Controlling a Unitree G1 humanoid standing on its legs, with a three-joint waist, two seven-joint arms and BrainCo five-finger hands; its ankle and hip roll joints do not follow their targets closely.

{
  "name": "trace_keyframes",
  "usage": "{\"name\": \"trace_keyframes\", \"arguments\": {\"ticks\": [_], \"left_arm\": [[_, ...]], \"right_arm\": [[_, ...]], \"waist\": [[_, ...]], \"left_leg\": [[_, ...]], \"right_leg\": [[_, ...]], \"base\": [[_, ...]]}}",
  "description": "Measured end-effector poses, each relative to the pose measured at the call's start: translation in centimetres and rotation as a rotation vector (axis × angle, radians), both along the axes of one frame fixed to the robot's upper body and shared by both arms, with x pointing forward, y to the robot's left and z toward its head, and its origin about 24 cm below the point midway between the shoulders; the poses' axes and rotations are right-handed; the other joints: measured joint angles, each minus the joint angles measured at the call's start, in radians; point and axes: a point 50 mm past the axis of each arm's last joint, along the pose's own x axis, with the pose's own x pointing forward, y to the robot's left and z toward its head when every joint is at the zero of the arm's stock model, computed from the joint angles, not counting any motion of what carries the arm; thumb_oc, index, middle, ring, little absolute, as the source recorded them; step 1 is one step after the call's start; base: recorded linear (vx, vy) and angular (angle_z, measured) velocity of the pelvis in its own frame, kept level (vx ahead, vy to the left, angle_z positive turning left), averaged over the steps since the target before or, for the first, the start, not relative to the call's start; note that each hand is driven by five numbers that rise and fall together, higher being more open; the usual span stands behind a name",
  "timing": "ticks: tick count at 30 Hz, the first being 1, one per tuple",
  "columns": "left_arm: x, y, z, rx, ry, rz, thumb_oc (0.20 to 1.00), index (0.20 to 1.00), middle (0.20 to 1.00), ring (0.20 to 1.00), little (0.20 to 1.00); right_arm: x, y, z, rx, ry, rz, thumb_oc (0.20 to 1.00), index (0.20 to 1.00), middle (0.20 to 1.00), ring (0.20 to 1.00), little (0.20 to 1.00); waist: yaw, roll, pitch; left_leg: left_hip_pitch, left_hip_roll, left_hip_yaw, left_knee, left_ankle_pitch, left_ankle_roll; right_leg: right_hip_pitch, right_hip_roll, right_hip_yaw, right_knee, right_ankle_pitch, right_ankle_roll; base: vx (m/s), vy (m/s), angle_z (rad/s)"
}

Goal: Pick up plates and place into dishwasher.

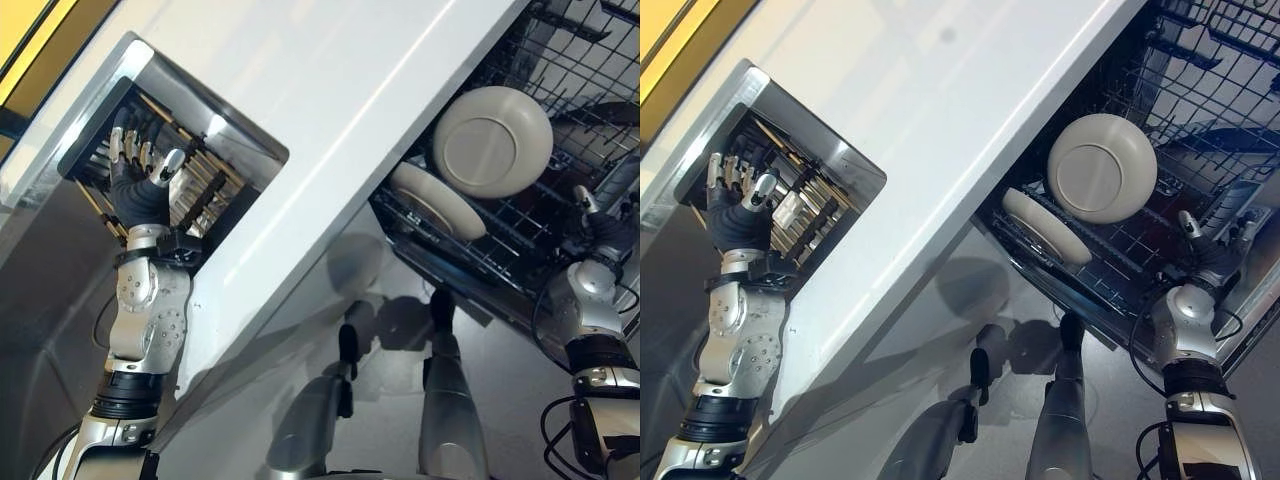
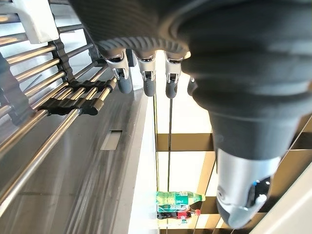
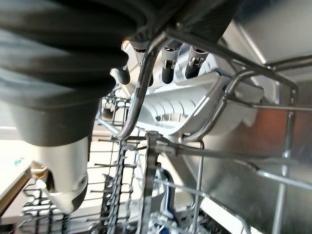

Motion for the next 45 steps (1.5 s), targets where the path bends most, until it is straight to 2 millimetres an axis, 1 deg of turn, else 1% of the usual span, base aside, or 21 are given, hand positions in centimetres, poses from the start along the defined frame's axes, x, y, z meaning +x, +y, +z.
{"name": "trace_keyframes", "arguments": {"ticks": [7,12,21,23,25,29,31,33,34,37,40,41,45], "left_arm": [[0.1,-0.4,-0.2,-0.032,-0.004,0.002,1.0,1.0,1.0,1.0,1.0],[0.2,-1.0,-0.6,-0.042,0.009,-0.018,1.0,1.0,1.0,1.0,1.0],[-0.2,-1.4,-2.4,-0.096,0.049,-0.023,1.0,1.0,1.0,1.0,1.0],[-0.3,-1.3,-2.8,-0.102,0.061,-0.017,1.0,1.0,1.0,1.0,1.0],[-0.3,-1.5,-2.9,-0.115,0.058,-0.027,1.0,1.0,1.0,1.0,1.0],[-0.6,-1.6,-3.7,-0.124,0.075,-0.036,1.0,1.0,1.0,1.0,1.0],[-0.7,-1.6,-4.0,-0.125,0.083,-0.044,1.0,1.0,1.0,1.0,1.0],[-0.8,-1.5,-4.2,-0.13,0.089,-0.05,1.0,1.0,1.0,1.0,1.0],[-0.8,-1.5,-4.4,-0.128,0.094,-0.053,1.0,1.0,1.0,1.0,1.0],[-1.2,-1.3,-5.1,-0.137,0.117,-0.058,1.0,1.0,1.0,1.0,1.0],[-1.4,-1.2,-5.5,-0.131,0.127,-0.063,1.0,1.0,1.0,1.0,1.0],[-1.5,-1.1,-5.7,-0.129,0.131,-0.066,1.0,1.0,1.0,1.0,1.0],[-1.7,-1.1,-5.9,-0.122,0.134,-0.083,1.0,1.0,1.0,1.0,1.0]], "right_arm": [[0.4,1.2,0.0,-0.02,0.013,0.017,1.0,1.0,1.0,1.0,1.0],[0.8,1.9,0.1,-0.017,0.029,0.018,1.0,1.0,1.0,1.0,1.0],[1.5,3.8,-0.8,-0.05,0.115,0.071,1.0,1.0,1.0,1.0,1.0],[1.7,4.3,-0.6,-0.06,0.121,0.093,1.0,1.0,1.0,1.0,1.0],[1.8,4.6,-0.7,-0.074,0.135,0.098,1.0,1.0,1.0,1.0,1.0],[2.3,5.6,-0.9,-0.078,0.162,0.134,1.0,1.0,1.0,1.0,1.0],[2.5,6.1,-0.8,-0.103,0.166,0.15,1.0,1.0,1.0,1.0,1.0],[3.0,7.2,-0.7,-0.121,0.17,0.21,1.0,1.0,1.0,1.0,1.0],[3.1,7.4,-0.6,-0.123,0.166,0.211,1.0,1.0,1.0,1.0,1.0],[3.5,7.2,0.2,-0.131,0.169,0.206,1.0,1.0,1.0,1.0,1.0],[3.4,6.6,0.2,-0.132,0.18,0.187,1.0,1.0,1.0,1.0,1.0],[3.4,6.6,0.2,-0.133,0.181,0.185,1.0,1.0,1.0,1.0,1.0],[3.3,6.1,0.2,-0.136,0.191,0.162,1.0,1.0,1.0,1.0,1.0]], "waist": [[0.002,0.001,-0.001],[0.003,0.006,-0.004],[0.009,0.009,-0.006],[0.016,0.012,-0.008],[0.034,0.012,-0.008],[0.041,0.014,-0.01],[0.064,0.015,-0.01],[0.072,0.016,-0.011],[0.083,0.016,-0.011],[0.099,0.017,-0.011],[0.114,0.017,-0.012],[0.115,0.018,-0.012],[0.116,0.018,-0.012]], "left_leg": [[0.001,-0.009,-0.001,0.008,0.0,0.005],[0.003,-0.017,-0.002,0.009,0.002,0.011],[0.025,-0.022,-0.034,0.006,0.007,0.019],[0.024,-0.025,-0.041,0.006,0.009,0.022],[0.033,-0.027,-0.044,0.006,0.011,0.024],[0.04,-0.033,-0.065,0.007,0.012,0.026],[0.044,-0.037,-0.071,0.008,0.013,0.027],[0.045,-0.041,-0.086,0.009,0.016,0.03],[0.047,-0.043,-0.088,0.009,0.016,0.03],[0.045,-0.054,-0.101,0.007,0.017,0.033],[0.053,-0.061,-0.11,0.007,0.019,0.033],[0.054,-0.062,-0.113,0.007,0.023,0.028],[0.054,-0.065,-0.116,0.01,0.026,0.032]], "right_leg": [[-0.005,-0.014,-0.002,0.021,0.0,0.001],[-0.001,-0.027,-0.006,0.026,0.001,0.005],[0.045,-0.048,-0.057,0.027,0.001,0.005],[0.045,-0.052,-0.063,0.03,0.001,0.005],[0.048,-0.056,-0.072,0.035,0.0,0.005],[0.069,-0.071,-0.099,0.052,-0.016,0.011],[0.07,-0.077,-0.105,0.054,-0.019,0.013],[0.079,-0.085,-0.118,0.061,-0.027,0.016],[0.078,-0.088,-0.12,0.068,-0.032,0.017],[0.079,-0.103,-0.135,0.081,-0.045,0.025],[0.082,-0.114,-0.141,0.101,-0.062,0.03],[0.085,-0.117,-0.147,0.103,-0.067,0.032],[0.091,-0.13,-0.17,0.123,-0.087,0.038]], "base": [[0.04,0.145,0.02],[0.05,0.163,0.03],[0.06,0.141,0.11],[0.06,0.103,0.1],[0.06,0.091,0.08],[0.04,0.06,0.21],[0.02,0.042,0.14],[0.01,0.037,0.22],[0.01,0.026,0.18],[0.01,0.017,0.17],[-0.01,0.003,0.13],[-0.02,-0.013,0.13],[-0.04,-0.031,0.18]]}}
